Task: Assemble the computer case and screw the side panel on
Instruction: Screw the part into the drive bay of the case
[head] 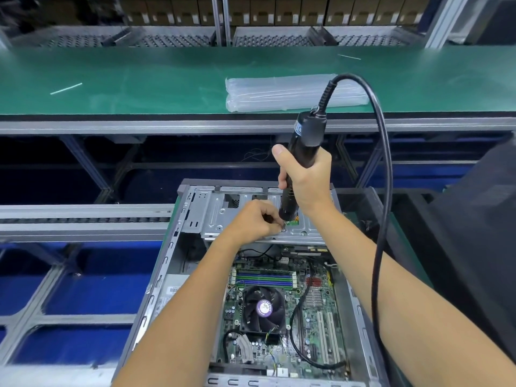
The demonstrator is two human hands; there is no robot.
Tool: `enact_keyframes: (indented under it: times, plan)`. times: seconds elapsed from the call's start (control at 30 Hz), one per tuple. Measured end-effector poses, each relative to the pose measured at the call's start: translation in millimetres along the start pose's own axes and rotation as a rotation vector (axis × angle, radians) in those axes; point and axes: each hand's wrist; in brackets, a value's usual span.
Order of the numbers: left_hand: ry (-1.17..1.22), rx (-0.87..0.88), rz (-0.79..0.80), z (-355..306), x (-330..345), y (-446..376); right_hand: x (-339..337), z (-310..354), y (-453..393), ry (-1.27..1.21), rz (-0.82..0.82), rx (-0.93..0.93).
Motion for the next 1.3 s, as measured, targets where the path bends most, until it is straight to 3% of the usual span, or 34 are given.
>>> enact_keyframes:
  times: [0.3,1.3]
  plan:
    - [0.052,-0.022,-0.033,-1,-2,0,3,-4,4,0.027,0.123,-0.006]
    - [0.038,0.008,0.052,6,2,-3,-10,8,-3,-0.062,0.026,0.014]
Point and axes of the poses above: each hand's wrist, its own y-axis away from the middle knuckle, its own x-axis out of the palm, z = x × y, and after that the axes turned 11 degrees about -z, right-handed
